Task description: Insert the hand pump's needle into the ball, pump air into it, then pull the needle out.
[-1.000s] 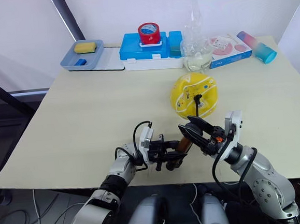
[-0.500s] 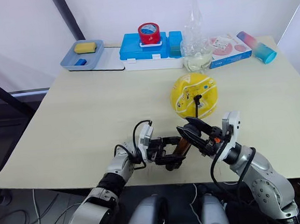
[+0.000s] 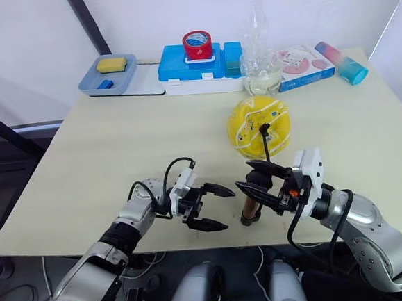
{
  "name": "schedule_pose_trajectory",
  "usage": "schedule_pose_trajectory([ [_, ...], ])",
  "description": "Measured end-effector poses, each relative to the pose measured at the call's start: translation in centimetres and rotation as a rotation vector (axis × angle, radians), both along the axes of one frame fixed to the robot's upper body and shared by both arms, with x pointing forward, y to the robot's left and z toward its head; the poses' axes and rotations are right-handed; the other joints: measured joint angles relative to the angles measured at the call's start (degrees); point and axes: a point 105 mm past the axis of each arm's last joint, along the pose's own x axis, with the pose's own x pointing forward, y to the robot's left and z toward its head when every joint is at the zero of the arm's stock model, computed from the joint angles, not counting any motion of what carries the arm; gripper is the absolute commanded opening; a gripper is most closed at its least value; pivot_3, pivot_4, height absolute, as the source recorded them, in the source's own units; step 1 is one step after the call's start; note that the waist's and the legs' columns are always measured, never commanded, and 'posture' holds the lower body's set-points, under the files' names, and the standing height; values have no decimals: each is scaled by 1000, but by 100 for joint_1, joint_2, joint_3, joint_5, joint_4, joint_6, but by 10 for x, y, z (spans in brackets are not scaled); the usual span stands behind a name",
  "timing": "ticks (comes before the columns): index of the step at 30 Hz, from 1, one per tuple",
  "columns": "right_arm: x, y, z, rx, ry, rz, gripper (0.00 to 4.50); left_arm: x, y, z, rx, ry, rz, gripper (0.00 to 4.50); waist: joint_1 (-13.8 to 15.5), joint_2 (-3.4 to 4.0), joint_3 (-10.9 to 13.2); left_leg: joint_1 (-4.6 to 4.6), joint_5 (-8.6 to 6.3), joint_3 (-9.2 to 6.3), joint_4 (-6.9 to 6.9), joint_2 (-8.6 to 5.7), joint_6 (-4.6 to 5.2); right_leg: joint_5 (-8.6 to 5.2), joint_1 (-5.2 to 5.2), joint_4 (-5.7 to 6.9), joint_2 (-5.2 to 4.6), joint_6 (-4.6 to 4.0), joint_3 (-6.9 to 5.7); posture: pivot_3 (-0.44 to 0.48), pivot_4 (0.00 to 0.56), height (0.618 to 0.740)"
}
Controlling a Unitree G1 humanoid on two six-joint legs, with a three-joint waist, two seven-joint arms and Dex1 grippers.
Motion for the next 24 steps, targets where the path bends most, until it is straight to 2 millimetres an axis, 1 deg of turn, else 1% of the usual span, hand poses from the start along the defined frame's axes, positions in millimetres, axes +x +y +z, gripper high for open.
schedule_pose_trajectory([
  [3,-2,1,0,-33,-33,25,2151,1,-5,-6,51,-36,-22,4478,-4,-2,-1,0,0,0,0,-1,0,0,0,0,5,1,0,0,150,737],
  [10,-4,1,0,-27,-46,28,2151,1,-32,-23,107,-67,-2,4478,-3,-6,0,-1,0,0,1,-1,0,9,0,0,6,15,0,0,150,737],
  [13,-4,1,0,-18,-44,25,2151,3,-35,-28,120,-85,23,4478,-14,-6,0,0,0,-1,1,2,0,10,0,1,7,16,0,0,150,737],
  [17,-4,1,0,-7,-43,21,2151,10,-42,-34,131,-137,105,4478,-13,-7,0,0,0,-2,2,3,0,13,0,1,7,21,1,0,150,737],
  [24,-4,1,-1,1,-36,14,2151,12,-46,-46,157,-158,164,4478,-14,-7,-1,0,0,-2,2,2,0,14,0,1,7,23,1,0,150,737],
])
